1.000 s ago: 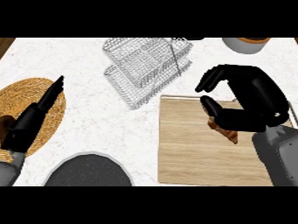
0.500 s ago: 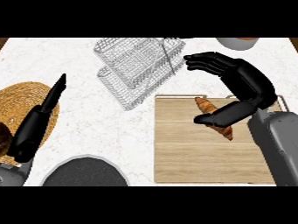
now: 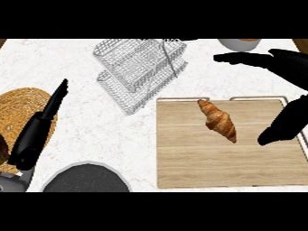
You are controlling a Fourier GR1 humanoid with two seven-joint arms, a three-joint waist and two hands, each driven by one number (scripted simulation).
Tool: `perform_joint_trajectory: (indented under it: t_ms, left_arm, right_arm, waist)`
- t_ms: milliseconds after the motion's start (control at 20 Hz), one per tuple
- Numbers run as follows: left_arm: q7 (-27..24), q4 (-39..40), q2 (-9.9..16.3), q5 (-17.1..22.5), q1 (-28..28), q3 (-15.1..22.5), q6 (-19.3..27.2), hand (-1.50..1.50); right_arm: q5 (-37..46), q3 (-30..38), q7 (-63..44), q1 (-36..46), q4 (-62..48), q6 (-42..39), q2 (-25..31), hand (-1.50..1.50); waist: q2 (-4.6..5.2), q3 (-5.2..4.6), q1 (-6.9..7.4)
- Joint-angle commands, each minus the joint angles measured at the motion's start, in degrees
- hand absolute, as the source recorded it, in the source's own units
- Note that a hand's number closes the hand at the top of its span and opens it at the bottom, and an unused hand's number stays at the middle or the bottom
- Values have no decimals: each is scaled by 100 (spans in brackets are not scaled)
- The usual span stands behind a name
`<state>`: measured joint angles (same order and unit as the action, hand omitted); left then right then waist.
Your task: Pick the croissant from the tray and place it in the tiered basket
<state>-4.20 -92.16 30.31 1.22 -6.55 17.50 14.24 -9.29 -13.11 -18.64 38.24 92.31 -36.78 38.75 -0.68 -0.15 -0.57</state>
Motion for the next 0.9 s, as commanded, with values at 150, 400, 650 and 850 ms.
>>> perform_joint_trajectory:
  t_ms: [150, 400, 650, 850]
  left_arm:
    - [-129, 162, -128, -93, -30, -65, -62, 0]
    - [143, -134, -162, -115, -142, -232, -225, 0]
    - [206, -145, -195, -197, -59, -308, -368, 0]
    - [-20, -91, -177, -221, 13, -446, -481, 0]
  right_arm:
    - [195, -364, -1601, 207, 1176, -483, 567, -150]
    - [66, -743, -3153, 578, 1492, -189, -295, -150]
    - [1141, -1490, -3412, -217, 2103, 199, -740, -150]
    - [1723, -1802, -3533, -350, 2102, 114, -672, -150]
  waist:
    - [22, 5, -43]
    - [45, 6, 68]
    - [61, 13, 85]
    - [60, 13, 90]
